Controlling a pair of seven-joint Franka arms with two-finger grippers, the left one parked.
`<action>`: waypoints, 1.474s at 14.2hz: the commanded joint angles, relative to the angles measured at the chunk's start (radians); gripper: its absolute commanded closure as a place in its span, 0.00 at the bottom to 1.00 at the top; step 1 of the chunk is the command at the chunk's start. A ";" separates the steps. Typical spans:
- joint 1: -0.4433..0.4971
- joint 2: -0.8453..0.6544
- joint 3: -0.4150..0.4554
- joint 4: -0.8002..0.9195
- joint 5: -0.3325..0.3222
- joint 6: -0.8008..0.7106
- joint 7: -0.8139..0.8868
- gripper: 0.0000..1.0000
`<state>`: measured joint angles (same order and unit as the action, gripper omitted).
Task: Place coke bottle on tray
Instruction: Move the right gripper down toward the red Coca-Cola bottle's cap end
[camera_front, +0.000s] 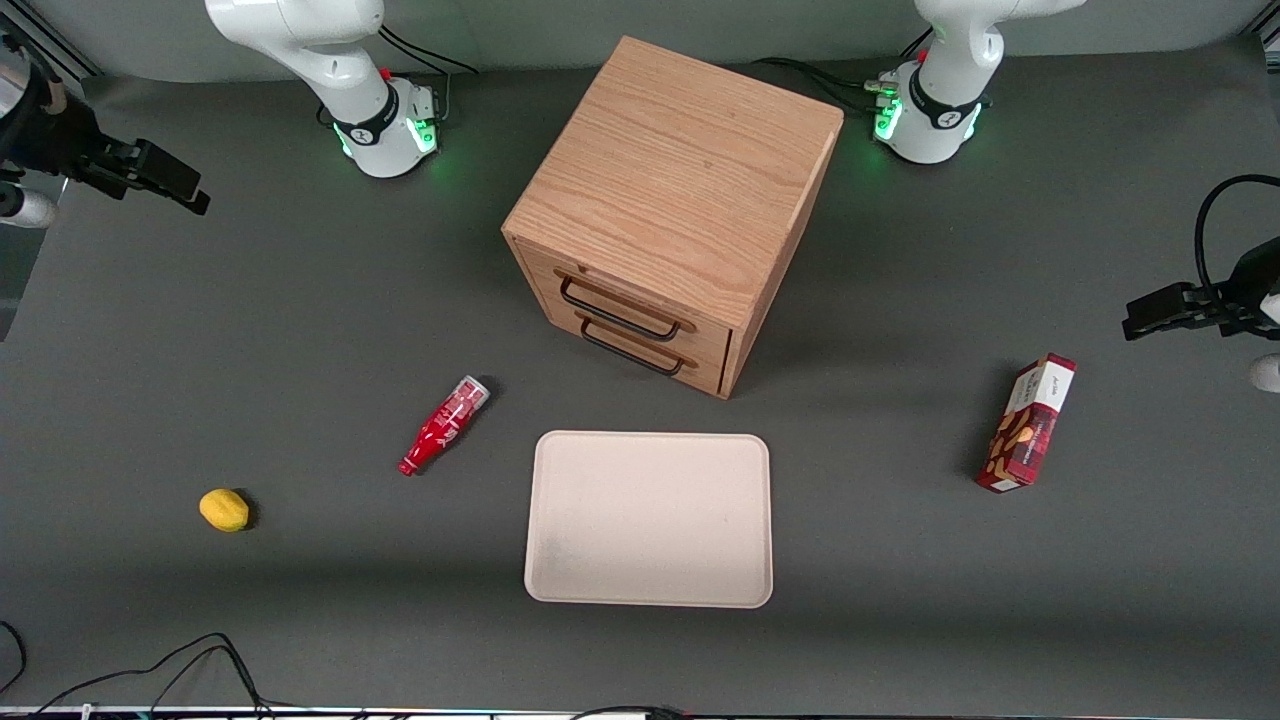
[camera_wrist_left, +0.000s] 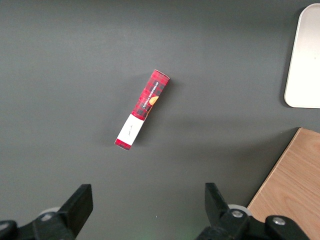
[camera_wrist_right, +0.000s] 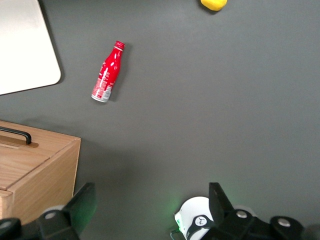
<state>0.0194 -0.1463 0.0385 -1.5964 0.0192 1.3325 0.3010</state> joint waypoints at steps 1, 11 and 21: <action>0.010 -0.010 -0.008 0.007 0.024 -0.016 -0.014 0.00; 0.014 0.173 0.138 0.145 0.097 0.051 0.296 0.00; 0.033 0.635 0.202 -0.075 -0.033 0.672 0.676 0.00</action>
<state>0.0415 0.4611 0.2362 -1.6355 0.0201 1.9123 0.9188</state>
